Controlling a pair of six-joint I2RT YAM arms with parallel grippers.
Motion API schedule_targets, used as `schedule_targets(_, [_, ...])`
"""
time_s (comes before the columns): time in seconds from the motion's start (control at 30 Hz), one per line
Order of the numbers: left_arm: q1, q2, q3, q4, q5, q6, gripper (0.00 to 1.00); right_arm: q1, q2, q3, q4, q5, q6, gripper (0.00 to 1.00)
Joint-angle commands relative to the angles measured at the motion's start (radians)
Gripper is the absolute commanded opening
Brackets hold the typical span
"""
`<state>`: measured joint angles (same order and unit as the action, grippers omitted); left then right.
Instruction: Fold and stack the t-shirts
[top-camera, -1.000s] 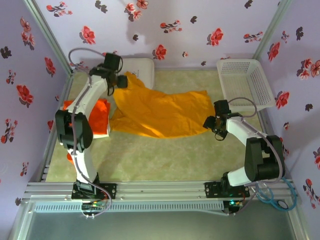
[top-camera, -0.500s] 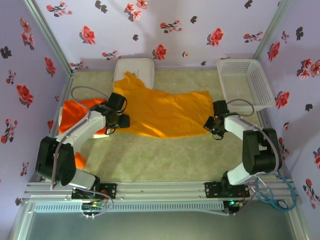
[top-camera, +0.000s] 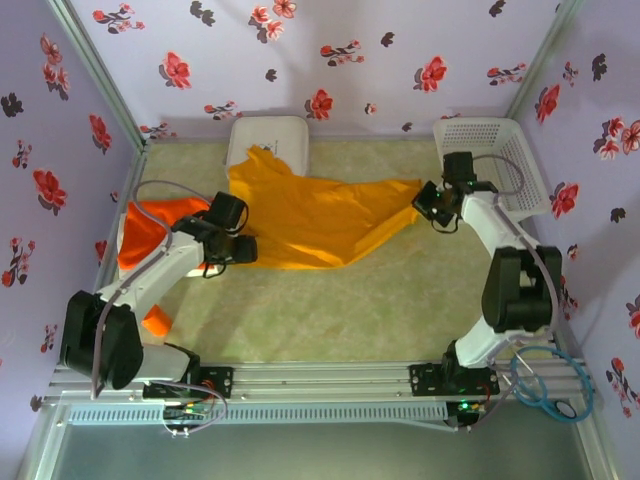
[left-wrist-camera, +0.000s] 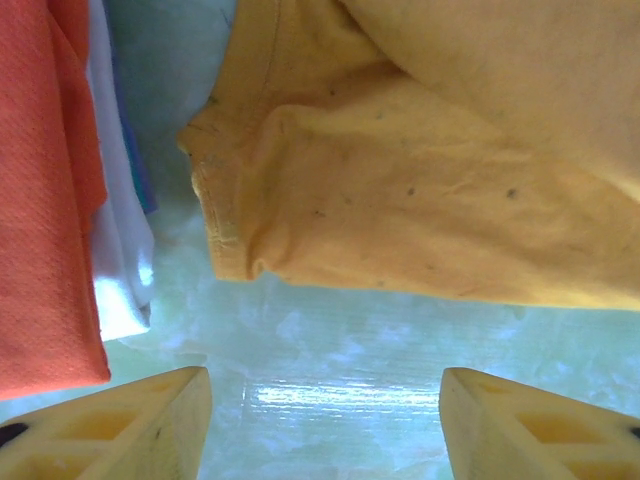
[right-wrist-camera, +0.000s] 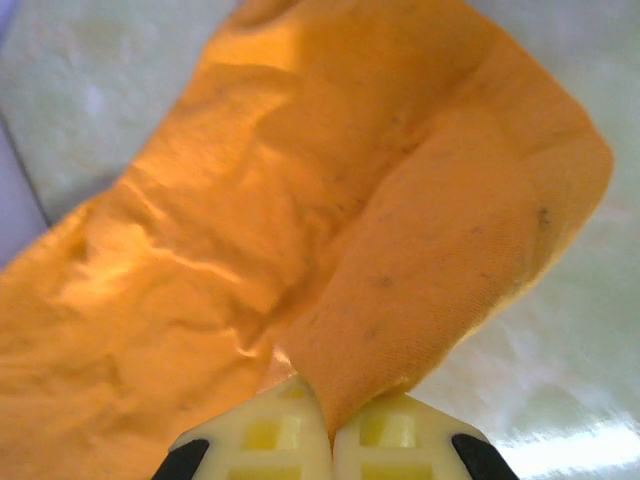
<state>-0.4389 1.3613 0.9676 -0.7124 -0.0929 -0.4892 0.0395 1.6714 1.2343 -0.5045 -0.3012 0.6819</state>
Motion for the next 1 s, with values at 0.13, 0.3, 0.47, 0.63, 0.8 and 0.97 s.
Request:
schedule_targets(0.13, [-0.018, 0.075, -0.045, 0.058, 0.009, -0.035, 0.73, -0.038, 0.192, 0.101, 0.065, -0.142, 0.070, 0.41])
schedule_targets(0.3, [-0.024, 0.170, -0.046, 0.096, -0.007, -0.032, 0.74, -0.038, 0.118, 0.021, 0.085, -0.115, 0.040, 0.91])
schedule_targets(0.47, [-0.037, 0.248, -0.043, 0.137, -0.047, -0.057, 0.71, -0.036, -0.005, -0.073, 0.062, -0.069, -0.015, 0.99])
schedule_targets(0.63, [-0.038, 0.304, -0.041, 0.202, -0.078, -0.065, 0.70, -0.032, -0.101, -0.142, 0.030, -0.024, -0.056, 0.99])
schedule_targets(0.8, [-0.041, 0.357, -0.017, 0.231, -0.117, -0.072, 0.66, -0.007, -0.188, -0.184, -0.008, 0.073, -0.093, 0.99])
schedule_targets(0.97, [-0.042, 0.370, -0.014, 0.266, -0.151, -0.061, 0.46, 0.010, -0.233, -0.197, -0.043, 0.114, -0.112, 0.99])
